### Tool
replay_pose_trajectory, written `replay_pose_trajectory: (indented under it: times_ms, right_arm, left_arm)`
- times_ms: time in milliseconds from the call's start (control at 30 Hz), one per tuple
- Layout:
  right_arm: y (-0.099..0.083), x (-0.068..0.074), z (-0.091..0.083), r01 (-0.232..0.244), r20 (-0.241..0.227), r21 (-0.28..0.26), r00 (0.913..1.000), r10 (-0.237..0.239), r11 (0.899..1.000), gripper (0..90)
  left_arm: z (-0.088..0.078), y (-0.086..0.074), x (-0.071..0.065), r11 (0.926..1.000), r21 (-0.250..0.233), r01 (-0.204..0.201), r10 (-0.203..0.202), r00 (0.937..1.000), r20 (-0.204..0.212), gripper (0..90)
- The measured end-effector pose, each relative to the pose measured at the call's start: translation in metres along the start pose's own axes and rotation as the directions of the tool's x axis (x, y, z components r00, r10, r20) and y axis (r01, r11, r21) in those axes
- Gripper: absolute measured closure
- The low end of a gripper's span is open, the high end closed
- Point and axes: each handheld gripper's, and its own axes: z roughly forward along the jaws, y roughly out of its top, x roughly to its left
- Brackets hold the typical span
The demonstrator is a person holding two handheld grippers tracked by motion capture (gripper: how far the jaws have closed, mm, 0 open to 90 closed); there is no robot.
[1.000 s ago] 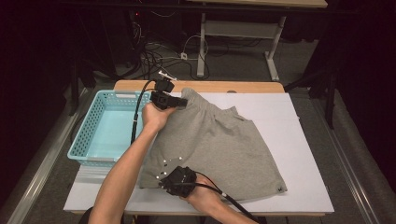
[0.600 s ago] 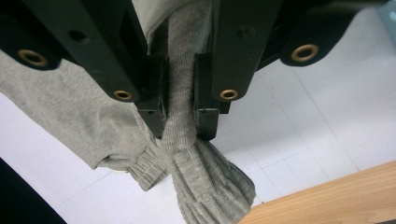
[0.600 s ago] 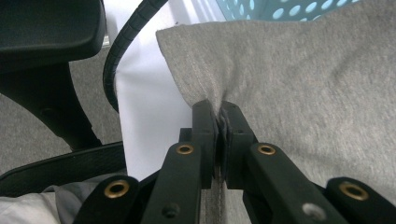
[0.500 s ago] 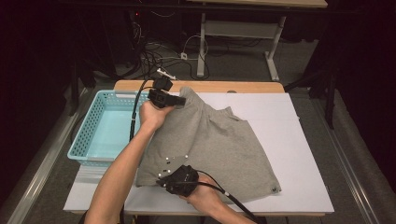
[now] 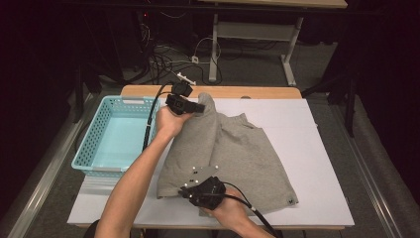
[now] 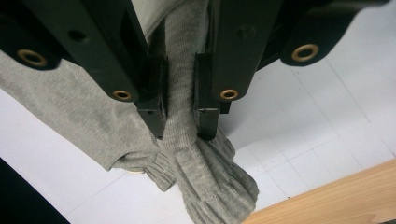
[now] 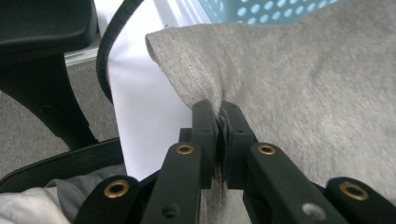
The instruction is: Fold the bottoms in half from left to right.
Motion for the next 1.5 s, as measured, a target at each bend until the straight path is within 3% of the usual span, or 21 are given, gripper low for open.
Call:
replay_pose_trajectory:
  times_ms: [667, 933, 1200, 1500]
  right_arm:
    - [-0.054, -0.018, -0.048, -0.094, 0.097, -0.027, 0.9906, 0.096, 0.995, 86.6]
    - [-0.077, -0.026, -0.066, -0.129, 0.157, -0.021, 0.9789, 0.131, 0.991, 86.4]
    - [-0.096, -0.033, -0.078, -0.184, 0.175, -0.015, 0.9674, 0.183, 0.983, 86.4]
    - [-0.112, -0.036, -0.086, -0.215, 0.213, -0.007, 0.9540, 0.211, 0.977, 86.4]
  left_arm:
    - [0.022, 0.013, -0.017, 0.9995, 0.032, -0.005, 0.005, 0.9999, 0.013, 77.7]
    - [0.033, 0.016, -0.022, 0.9995, 0.032, -0.004, 0.004, 1.0000, 0.007, 77.5]
    - [0.048, 0.021, -0.030, 0.9993, 0.036, -0.014, 0.014, 0.9999, 0.004, 77.5]
    - [0.069, 0.023, -0.029, 0.9990, 0.044, -0.003, 0.003, 1.0000, 0.005, 77.2]
